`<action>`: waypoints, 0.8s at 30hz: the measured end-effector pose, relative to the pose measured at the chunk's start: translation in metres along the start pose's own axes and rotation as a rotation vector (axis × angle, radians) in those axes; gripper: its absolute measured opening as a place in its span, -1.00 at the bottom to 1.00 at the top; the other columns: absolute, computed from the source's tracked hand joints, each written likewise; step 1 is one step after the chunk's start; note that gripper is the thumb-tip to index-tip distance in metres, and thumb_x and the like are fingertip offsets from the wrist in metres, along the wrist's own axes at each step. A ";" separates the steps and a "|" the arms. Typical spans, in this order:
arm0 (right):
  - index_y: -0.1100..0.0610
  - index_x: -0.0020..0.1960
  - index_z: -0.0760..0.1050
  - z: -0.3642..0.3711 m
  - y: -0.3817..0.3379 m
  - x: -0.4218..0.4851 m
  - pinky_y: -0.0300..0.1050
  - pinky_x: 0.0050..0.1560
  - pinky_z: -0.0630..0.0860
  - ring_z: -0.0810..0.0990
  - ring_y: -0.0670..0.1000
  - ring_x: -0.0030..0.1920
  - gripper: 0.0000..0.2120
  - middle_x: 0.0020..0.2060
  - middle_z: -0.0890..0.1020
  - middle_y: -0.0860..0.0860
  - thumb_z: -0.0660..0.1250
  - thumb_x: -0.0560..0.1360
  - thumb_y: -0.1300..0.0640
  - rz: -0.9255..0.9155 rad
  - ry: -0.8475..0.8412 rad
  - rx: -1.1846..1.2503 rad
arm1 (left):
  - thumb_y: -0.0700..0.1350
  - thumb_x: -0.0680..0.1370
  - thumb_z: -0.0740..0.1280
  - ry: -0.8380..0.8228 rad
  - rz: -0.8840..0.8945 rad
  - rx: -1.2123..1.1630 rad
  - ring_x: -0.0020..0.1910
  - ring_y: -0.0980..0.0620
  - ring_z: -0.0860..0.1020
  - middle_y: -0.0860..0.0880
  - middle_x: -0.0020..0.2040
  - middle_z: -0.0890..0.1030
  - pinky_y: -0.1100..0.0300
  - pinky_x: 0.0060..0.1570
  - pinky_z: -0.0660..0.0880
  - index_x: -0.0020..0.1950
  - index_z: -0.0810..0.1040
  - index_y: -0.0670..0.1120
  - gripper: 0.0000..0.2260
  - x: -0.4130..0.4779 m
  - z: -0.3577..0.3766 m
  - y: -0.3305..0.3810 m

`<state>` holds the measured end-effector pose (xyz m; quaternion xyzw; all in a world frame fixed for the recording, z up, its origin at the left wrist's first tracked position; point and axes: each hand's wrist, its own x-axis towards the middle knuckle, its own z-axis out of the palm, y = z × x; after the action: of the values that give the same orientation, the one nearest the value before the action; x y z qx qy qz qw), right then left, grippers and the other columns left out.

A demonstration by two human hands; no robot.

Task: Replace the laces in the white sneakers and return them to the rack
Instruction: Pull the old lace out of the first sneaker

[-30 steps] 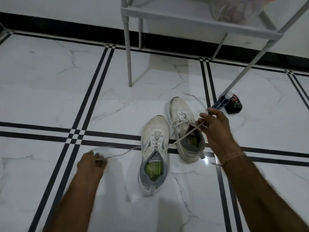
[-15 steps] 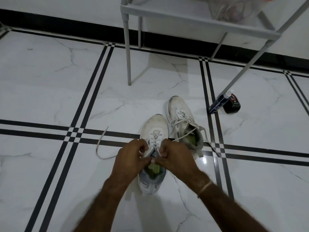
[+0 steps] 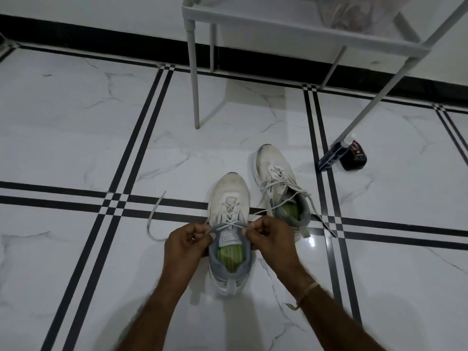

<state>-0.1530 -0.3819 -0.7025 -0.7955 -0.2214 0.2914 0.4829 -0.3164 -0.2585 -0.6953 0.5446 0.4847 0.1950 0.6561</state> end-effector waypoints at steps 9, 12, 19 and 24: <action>0.10 -0.17 0.61 0.001 -0.011 0.000 -0.01 -0.11 0.67 0.69 -0.02 -0.21 -0.85 -0.26 0.70 -0.01 0.56 0.33 0.18 -0.074 -0.100 -0.062 | -0.07 0.47 0.51 -0.061 0.795 0.928 0.13 0.01 0.52 0.06 0.25 0.55 0.15 -0.16 0.57 0.17 0.61 0.11 -0.70 0.007 0.026 0.016; 0.15 -0.17 0.61 -0.001 -0.011 -0.002 -0.09 -0.16 0.66 0.68 -0.02 -0.25 -0.84 -0.28 0.70 0.04 0.59 0.37 0.25 -0.044 -0.087 -0.015 | -0.05 0.48 0.47 -0.047 0.775 0.970 -0.06 0.02 0.56 0.12 -0.08 0.58 0.10 -0.25 0.55 -0.08 0.62 0.08 -0.93 0.016 0.027 0.025; 0.10 -0.24 0.59 0.002 -0.012 0.003 0.15 -0.22 0.66 0.64 0.00 -0.35 -0.82 -0.40 0.65 0.01 0.57 0.41 0.26 0.010 -0.051 0.059 | -0.20 0.65 0.29 -0.038 -0.024 -0.308 -0.22 0.05 0.60 0.03 -0.23 0.67 0.30 -0.25 0.54 -0.09 0.53 -0.16 -0.87 0.012 0.039 0.032; 0.12 -0.22 0.61 0.000 -0.007 0.004 0.12 -0.20 0.69 0.67 0.04 -0.31 -0.85 -0.35 0.67 0.04 0.57 0.40 0.24 0.020 -0.022 0.010 | 0.00 0.48 0.43 -0.157 0.568 0.470 -0.10 0.11 0.62 0.10 -0.16 0.65 0.23 -0.10 0.52 -0.12 0.66 0.03 -0.93 0.030 0.018 0.015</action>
<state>-0.1506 -0.3756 -0.6971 -0.7921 -0.2172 0.3060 0.4814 -0.2838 -0.2396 -0.6957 0.8061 0.2942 0.2102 0.4684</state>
